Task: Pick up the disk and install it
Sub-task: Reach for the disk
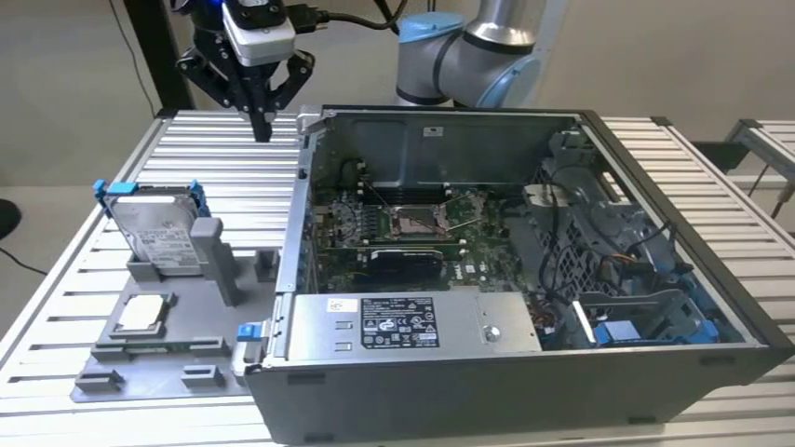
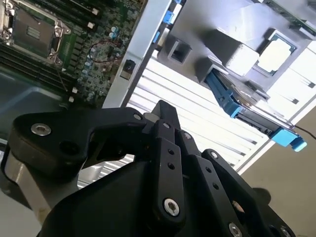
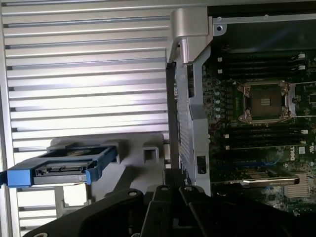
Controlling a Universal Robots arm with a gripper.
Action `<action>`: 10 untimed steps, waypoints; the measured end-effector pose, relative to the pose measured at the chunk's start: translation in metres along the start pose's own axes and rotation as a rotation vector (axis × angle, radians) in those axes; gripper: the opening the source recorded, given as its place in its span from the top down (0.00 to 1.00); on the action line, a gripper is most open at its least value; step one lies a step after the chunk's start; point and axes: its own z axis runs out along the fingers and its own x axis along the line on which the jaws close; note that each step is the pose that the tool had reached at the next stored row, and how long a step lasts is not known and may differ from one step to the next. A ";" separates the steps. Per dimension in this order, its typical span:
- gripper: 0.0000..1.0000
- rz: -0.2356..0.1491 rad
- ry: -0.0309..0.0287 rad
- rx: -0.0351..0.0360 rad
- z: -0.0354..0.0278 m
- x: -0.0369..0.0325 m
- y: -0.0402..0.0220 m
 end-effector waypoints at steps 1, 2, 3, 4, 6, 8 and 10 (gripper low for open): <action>1.00 0.000 0.0000 0.0000 -0.0001 0.0017 -0.0001; 1.00 -0.001 0.0001 0.0000 -0.0001 0.0034 -0.0002; 1.00 -0.001 0.0000 -0.0001 -0.0001 0.0050 -0.0003; 1.00 -0.002 0.0001 0.0000 -0.0001 0.0066 -0.0005; 1.00 -0.003 0.0001 -0.0001 -0.0002 0.0098 -0.0007; 1.00 -0.004 0.0002 0.0000 -0.0003 0.0128 -0.0009; 1.00 -0.004 0.0003 0.0000 -0.0004 0.0159 -0.0011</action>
